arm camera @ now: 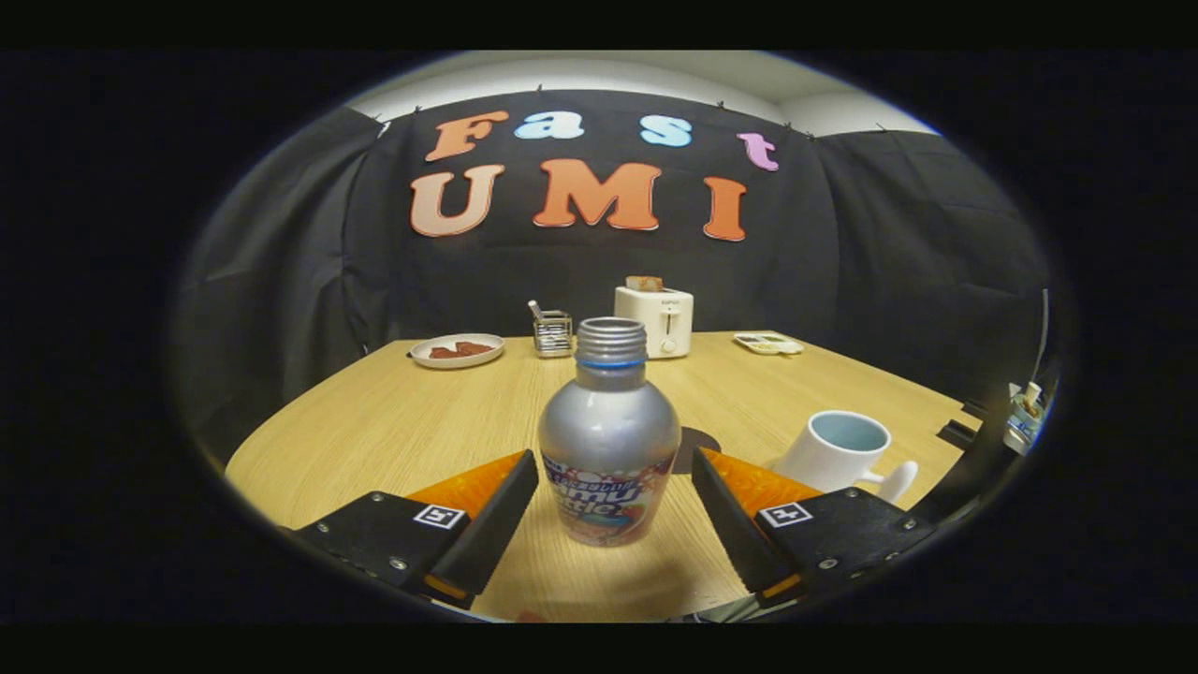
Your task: Take the bottle from table, then pour the juice into the cup, finally place the bottle on the coaster
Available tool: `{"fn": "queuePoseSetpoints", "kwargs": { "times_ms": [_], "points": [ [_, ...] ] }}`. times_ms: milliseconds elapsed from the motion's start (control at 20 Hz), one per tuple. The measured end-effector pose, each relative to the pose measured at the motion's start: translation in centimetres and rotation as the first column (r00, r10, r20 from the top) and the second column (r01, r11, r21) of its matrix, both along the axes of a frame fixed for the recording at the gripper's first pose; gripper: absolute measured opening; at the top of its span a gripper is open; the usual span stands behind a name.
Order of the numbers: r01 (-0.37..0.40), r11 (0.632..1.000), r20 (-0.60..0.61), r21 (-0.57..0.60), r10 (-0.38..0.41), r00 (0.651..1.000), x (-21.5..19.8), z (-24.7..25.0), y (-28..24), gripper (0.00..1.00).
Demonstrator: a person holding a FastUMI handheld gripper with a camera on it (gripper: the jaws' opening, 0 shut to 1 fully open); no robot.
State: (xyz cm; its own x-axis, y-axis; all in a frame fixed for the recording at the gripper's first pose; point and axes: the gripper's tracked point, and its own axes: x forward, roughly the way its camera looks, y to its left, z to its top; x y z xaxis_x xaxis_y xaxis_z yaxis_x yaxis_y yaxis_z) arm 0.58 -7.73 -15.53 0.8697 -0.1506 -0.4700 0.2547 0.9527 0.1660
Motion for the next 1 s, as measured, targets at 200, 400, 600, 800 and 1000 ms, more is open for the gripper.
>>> {"fn": "queuePoseSetpoints", "kwargs": {
  "times_ms": [200, 400, 600, 800, 1000],
  "points": [
    [-0.001, 1.0, -0.047, 0.022, 0.002, 0.999, 0.1, -1.8, 0.3, 0.98],
    [-0.006, 0.999, -0.081, 0.033, 0.009, 0.997, 0.0, -3.0, 0.4, 0.98],
    [-0.01, 0.999, -0.085, 0.045, 0.014, 0.996, 0.6, -3.5, 0.8, 0.98],
    [0.006, 1.0, -0.104, 0.014, -0.004, 0.995, 0.7, -4.2, 0.2, 0.89],
    [0.023, 0.999, -0.082, 0.04, -0.02, 0.996, 0.3, -3.0, -0.2, 0.79]
  ]
}}
